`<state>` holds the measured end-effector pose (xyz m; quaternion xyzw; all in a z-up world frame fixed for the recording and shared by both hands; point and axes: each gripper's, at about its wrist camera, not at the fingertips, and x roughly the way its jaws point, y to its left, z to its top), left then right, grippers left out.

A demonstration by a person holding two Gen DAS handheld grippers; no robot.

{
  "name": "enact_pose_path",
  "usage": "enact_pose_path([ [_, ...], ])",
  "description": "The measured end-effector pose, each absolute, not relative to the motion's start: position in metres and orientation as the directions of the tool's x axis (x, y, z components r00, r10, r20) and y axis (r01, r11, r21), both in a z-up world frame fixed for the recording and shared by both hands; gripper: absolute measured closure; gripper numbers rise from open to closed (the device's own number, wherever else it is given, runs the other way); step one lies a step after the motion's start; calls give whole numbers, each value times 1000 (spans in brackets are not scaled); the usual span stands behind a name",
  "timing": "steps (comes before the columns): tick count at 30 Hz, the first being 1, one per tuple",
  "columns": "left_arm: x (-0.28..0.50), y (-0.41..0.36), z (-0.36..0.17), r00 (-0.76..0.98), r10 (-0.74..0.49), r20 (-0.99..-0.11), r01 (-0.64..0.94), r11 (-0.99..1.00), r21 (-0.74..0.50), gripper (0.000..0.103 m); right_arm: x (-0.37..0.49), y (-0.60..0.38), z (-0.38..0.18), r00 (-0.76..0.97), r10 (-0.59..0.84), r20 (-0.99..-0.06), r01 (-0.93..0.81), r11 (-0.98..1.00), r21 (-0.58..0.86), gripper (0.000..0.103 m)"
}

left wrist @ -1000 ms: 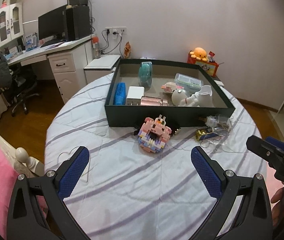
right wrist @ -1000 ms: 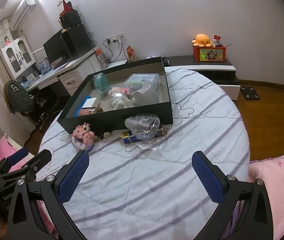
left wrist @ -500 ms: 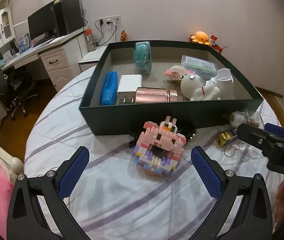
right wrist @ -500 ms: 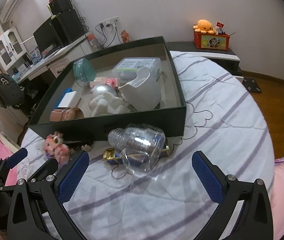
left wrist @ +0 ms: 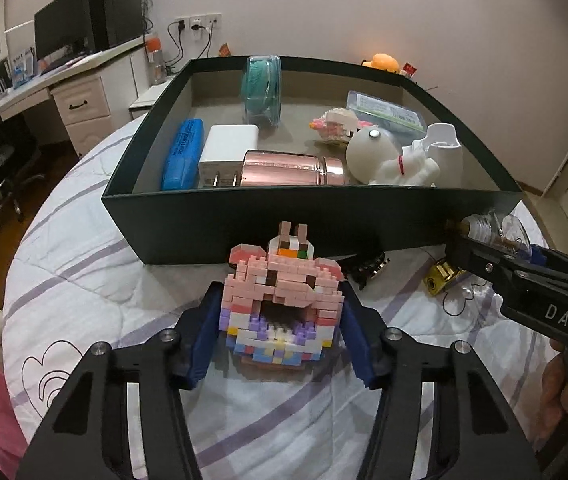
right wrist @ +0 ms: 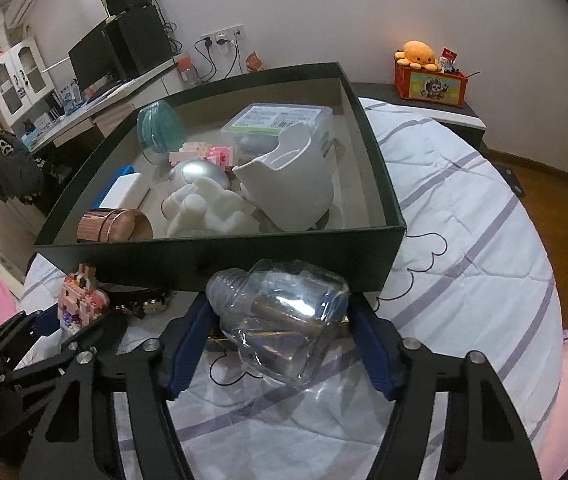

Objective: Organize rigid objects
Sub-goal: 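Carry the donut figure and glass bottle over the tray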

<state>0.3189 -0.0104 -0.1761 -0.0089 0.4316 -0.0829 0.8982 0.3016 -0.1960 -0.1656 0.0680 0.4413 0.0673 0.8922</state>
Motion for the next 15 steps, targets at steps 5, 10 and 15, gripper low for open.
enact_pose_path([
  [5,313,-3,-174,621,-180,-763,126,983,-130,48,295,-197,-161,618,194,-762,-71,979,192,40],
  [10,301,3,-167,634,-180,-752,119,984,-135,48,287,-198,-153,634,207,-745,-86,976,198,40],
  [15,288,6,-156,648,-178,-740,119,984,-133,48,276,-199,-146,643,222,-733,-95,973,211,40],
])
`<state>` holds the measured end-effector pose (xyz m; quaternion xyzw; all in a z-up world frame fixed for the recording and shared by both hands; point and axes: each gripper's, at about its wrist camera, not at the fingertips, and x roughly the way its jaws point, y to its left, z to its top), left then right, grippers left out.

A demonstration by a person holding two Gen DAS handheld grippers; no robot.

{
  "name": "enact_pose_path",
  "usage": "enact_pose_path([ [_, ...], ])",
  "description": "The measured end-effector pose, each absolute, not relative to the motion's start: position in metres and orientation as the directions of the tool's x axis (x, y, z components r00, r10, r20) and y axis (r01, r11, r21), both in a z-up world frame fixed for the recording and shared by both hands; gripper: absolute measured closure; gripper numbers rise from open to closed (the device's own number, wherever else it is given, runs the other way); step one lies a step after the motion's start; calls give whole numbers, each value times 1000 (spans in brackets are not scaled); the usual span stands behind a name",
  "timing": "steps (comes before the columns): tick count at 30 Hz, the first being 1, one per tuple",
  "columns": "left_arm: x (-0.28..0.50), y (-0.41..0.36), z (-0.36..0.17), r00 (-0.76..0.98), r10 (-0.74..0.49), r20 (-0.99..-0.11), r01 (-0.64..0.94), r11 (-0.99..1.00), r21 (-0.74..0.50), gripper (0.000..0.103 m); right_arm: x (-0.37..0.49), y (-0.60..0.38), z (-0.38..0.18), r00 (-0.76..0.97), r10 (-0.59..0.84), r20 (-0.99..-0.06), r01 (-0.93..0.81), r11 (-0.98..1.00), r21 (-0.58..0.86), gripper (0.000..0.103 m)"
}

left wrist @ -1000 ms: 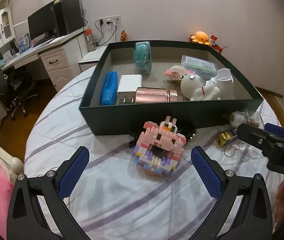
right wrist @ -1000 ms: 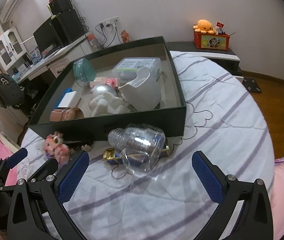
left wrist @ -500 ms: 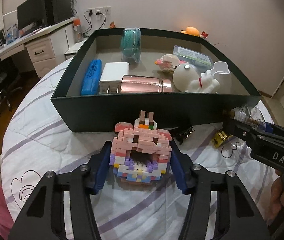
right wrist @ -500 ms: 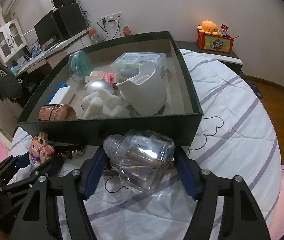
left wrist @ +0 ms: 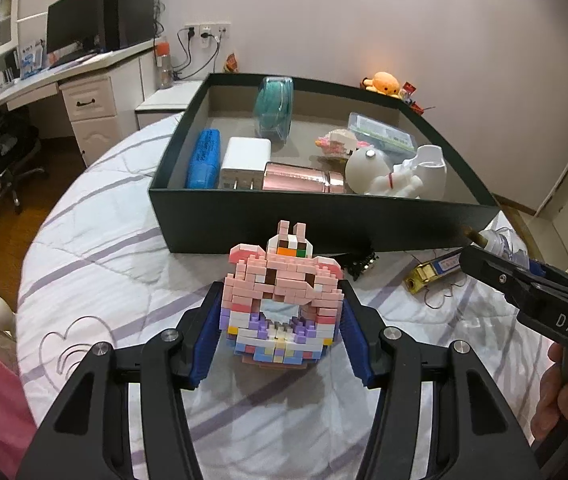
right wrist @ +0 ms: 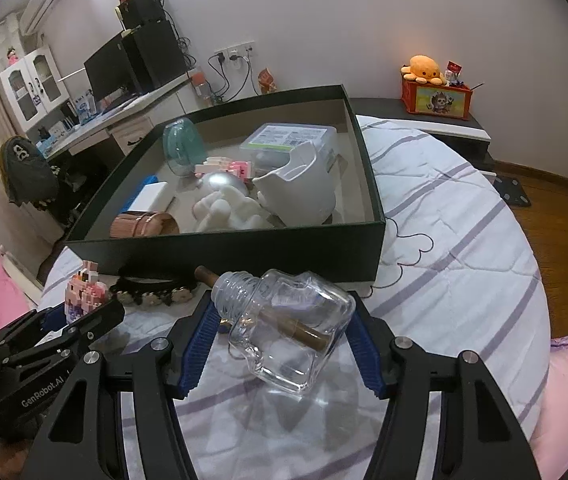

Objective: Organize rigid objects
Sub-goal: 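Carry the donut figure and glass bottle over the tray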

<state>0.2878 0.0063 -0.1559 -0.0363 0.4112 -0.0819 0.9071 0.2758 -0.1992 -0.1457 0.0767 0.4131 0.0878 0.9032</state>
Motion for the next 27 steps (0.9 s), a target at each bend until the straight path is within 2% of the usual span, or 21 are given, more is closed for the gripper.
enact_pose_path([
  [17,250,15,-103,713,-187,-676,134,982,-131,48,239,-194,-103,687,272,-674,-151,960,234,40],
  [27,283,16,-71,760,-175,-626,131,985,-116,48,266,-188,-79,715,275,-643,-188,961,202,40],
])
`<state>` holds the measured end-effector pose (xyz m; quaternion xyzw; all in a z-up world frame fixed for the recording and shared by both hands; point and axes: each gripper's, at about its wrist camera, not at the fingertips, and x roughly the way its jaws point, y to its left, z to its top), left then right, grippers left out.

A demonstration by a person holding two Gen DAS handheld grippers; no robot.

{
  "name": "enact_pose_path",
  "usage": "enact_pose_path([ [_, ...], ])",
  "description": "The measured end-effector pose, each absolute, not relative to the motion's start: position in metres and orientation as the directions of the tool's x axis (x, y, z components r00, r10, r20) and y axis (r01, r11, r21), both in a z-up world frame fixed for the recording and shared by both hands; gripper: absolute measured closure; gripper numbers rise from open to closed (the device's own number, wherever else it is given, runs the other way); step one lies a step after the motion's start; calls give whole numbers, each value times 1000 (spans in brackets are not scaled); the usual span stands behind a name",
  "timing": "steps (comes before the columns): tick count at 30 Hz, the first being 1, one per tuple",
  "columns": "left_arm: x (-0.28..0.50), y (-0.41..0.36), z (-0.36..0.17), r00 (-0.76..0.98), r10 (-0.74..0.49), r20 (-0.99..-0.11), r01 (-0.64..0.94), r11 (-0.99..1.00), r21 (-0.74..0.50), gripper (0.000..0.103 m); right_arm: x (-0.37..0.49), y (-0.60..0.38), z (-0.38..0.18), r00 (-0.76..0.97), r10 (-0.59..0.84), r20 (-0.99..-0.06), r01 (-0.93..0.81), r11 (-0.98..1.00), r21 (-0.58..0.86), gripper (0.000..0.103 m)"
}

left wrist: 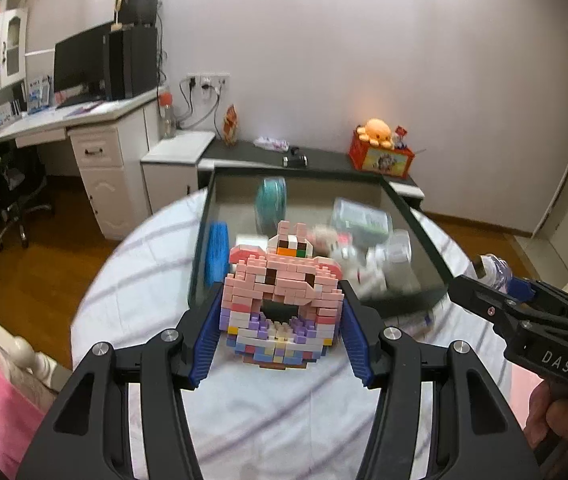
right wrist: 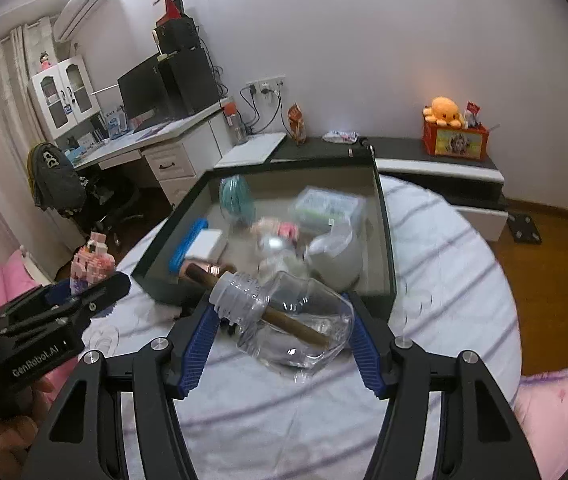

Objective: Organize rigid objects
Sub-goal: 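Carry the donut figure and glass bottle over the tray, then open both tools to drop the items into the tray, then raise both open tools away from the tray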

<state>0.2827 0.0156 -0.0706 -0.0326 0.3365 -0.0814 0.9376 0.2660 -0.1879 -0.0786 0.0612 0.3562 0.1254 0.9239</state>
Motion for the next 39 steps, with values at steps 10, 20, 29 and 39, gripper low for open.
enact_pose_path([
  [10,355,10,-63,768,-170,-617,125,985,-116,48,333,-190,-56,739,273,-616,-200,962,186,41],
  [20,398,-8,-104,685,-141,-715,143,988,-57,41,370,-199,-82,700,273,-660,-168,961,220,19],
  [29,386,-3,-99,725,-84,-683,83,996,-33,0,364,-199,-89,707,253,-660,-139,965,221,0],
  [39,339,27,-87,742,-81,-666,18,995,-101,0,328,-197,-75,732,271,-625,-148,959,241,0],
])
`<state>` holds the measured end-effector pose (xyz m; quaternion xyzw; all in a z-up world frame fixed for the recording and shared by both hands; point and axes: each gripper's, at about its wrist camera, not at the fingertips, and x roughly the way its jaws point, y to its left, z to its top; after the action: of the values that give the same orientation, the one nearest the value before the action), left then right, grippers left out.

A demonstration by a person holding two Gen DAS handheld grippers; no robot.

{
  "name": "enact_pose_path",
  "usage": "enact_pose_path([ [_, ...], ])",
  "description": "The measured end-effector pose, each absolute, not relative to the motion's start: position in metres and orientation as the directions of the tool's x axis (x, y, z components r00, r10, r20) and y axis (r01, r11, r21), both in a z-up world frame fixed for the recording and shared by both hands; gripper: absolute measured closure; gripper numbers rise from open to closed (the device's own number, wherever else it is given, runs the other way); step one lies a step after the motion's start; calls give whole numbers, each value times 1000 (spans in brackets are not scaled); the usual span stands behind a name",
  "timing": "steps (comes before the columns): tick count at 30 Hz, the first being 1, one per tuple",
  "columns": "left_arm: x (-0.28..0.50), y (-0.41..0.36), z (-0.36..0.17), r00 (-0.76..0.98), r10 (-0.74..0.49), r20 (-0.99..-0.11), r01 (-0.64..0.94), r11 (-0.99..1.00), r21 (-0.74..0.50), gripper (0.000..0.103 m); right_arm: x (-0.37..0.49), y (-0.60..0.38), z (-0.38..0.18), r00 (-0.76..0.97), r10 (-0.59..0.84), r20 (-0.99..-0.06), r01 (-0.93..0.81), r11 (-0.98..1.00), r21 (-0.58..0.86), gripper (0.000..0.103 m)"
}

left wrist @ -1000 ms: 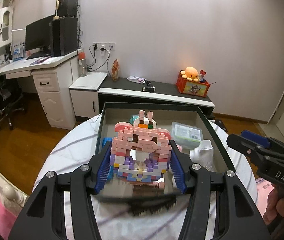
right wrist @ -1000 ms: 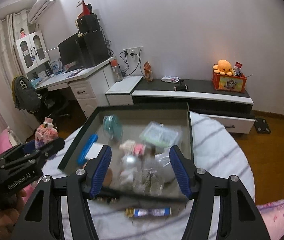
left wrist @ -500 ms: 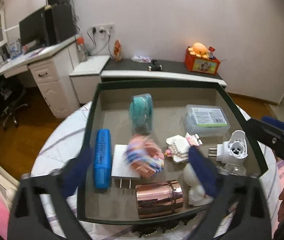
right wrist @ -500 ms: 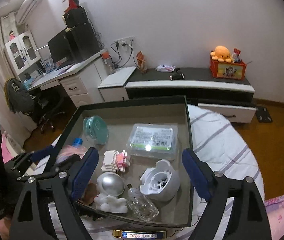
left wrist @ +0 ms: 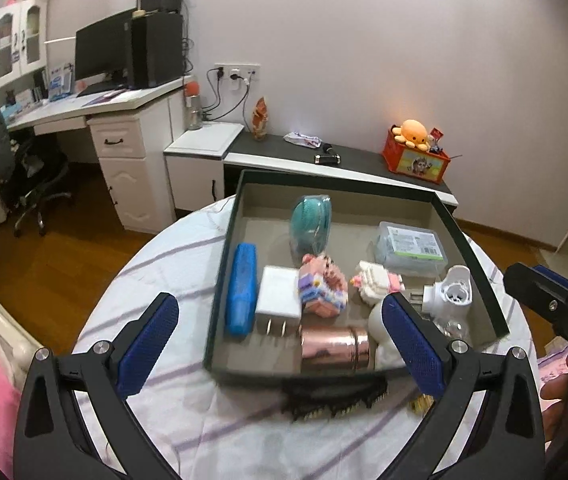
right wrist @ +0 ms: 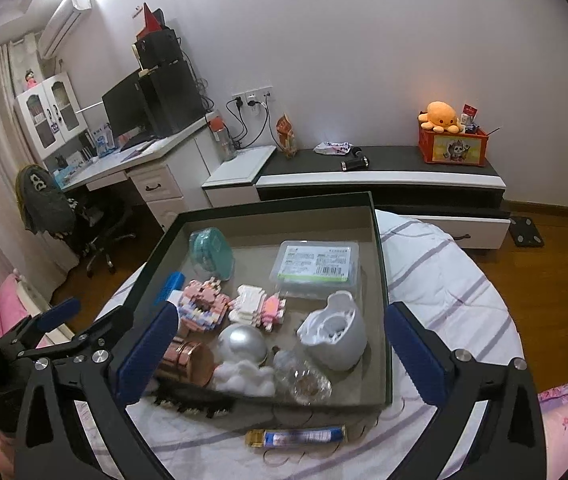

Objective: Organize rigid objects
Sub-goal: 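Raise both open tools away from the tray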

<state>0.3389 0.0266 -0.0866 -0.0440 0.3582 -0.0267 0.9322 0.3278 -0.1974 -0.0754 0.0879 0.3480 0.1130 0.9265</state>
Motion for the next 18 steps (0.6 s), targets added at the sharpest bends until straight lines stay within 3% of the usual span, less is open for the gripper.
enact_pose_path([
  [18,238,38,-80,748,-81,-659,0,992,-123,0,227,-219,-80,746,257,-614,-102,956,276,0],
])
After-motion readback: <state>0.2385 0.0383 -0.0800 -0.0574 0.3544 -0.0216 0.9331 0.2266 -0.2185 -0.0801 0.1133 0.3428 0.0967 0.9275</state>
